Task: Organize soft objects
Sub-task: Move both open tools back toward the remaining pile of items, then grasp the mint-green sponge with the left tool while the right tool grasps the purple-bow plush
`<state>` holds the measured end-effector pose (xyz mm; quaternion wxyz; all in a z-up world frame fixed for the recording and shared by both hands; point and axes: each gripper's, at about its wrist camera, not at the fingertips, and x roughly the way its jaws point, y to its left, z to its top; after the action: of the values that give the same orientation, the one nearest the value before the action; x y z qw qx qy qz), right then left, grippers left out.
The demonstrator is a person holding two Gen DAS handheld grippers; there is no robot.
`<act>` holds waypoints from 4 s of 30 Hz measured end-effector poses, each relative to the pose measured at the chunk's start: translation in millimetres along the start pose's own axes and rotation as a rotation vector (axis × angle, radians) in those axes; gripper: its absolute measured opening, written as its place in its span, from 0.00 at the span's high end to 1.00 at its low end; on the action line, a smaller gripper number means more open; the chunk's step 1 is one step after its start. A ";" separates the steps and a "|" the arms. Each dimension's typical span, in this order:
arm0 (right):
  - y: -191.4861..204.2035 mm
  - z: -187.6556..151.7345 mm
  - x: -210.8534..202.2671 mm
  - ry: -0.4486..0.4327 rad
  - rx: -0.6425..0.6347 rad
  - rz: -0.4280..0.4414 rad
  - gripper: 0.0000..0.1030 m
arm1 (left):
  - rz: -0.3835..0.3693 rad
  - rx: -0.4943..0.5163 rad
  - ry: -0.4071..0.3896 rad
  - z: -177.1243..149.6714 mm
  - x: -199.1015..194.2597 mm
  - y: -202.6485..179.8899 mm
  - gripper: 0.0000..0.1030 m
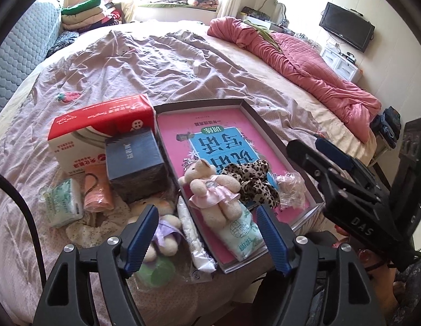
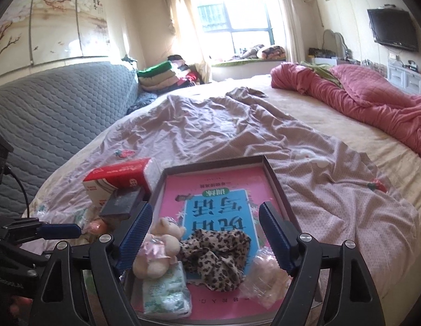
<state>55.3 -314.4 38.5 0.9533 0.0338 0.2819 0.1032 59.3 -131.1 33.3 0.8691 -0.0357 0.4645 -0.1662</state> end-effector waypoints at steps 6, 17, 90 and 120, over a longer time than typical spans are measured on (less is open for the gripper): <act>5.0 4.9 -11.8 -0.053 0.014 0.032 0.18 | 0.004 -0.009 -0.016 -1.3 -9.3 8.4 0.28; 20.2 10.9 -19.5 -0.060 -0.016 0.049 0.18 | 0.048 -0.069 -0.067 1.6 -35.9 44.4 0.28; 139.1 -62.3 70.3 0.411 -0.826 0.157 0.37 | -0.108 -0.284 0.217 -44.4 65.3 106.5 0.53; 179.3 -64.9 122.3 0.394 -0.815 0.273 0.68 | -0.121 -0.274 0.193 -63.0 42.2 138.3 0.60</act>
<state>88.3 -112.5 -58.8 0.7950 -0.3264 0.3868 0.3342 64.7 -8.6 -65.9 0.7960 -0.1655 0.5610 -0.1558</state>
